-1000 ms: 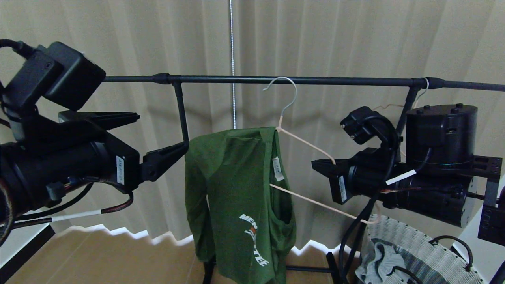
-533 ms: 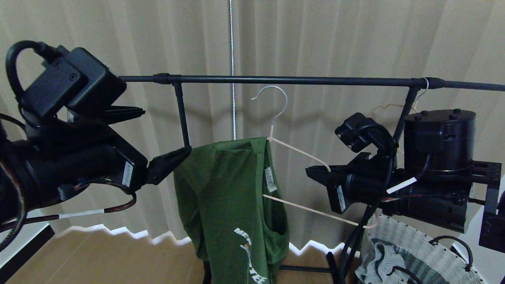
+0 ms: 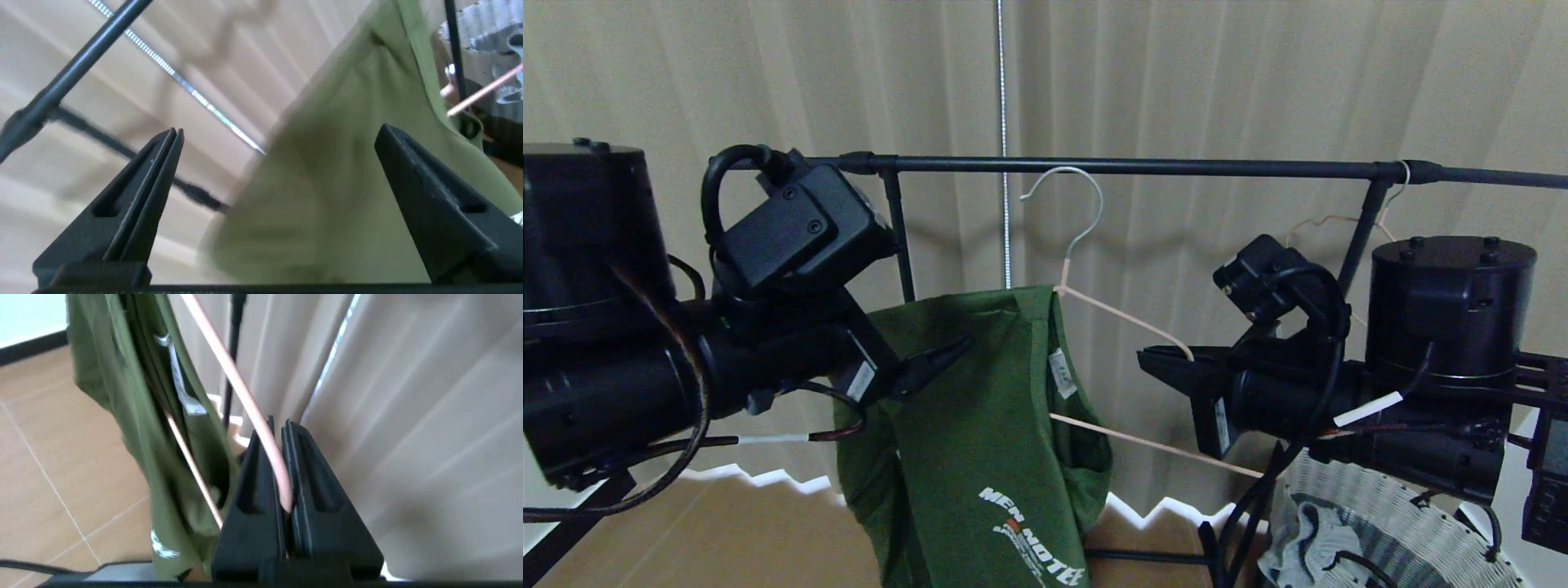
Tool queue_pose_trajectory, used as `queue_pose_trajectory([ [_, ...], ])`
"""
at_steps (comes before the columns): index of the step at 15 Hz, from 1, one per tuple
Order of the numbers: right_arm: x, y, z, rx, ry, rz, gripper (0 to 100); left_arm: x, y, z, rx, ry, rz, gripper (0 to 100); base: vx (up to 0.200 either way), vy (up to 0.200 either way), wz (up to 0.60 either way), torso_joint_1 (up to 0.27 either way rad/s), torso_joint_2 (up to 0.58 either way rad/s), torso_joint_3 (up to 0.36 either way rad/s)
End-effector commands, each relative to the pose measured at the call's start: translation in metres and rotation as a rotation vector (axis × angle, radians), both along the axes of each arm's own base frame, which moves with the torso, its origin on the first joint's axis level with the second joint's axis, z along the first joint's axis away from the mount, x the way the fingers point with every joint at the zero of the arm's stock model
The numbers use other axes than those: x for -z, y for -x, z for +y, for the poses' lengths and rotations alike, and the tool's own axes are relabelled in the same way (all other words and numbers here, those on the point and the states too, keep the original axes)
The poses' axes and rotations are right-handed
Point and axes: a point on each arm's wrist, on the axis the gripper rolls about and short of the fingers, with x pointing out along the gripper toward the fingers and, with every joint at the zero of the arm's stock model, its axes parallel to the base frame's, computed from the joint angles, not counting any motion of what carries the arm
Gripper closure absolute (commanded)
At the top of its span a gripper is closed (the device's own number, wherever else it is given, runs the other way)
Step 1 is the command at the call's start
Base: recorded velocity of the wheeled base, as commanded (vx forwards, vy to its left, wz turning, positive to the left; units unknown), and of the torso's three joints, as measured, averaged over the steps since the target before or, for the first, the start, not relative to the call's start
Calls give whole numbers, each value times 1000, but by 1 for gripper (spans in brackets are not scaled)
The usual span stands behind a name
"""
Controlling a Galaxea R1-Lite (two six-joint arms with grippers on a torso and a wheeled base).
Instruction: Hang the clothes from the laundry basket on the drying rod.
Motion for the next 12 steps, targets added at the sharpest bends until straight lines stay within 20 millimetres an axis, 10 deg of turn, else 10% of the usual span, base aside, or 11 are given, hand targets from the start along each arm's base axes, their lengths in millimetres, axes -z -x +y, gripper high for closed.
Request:
queue_pose_trajectory([
  [1,3,4,2,-23,3,6,100,14,-17,-8,-9,-17,24,0,0,0,0,0,0,0],
  [12,-3,17,5,-91,-22,-2,100,16,-28,2,-37,-101,-50,0,0,0,0,0,0,0],
])
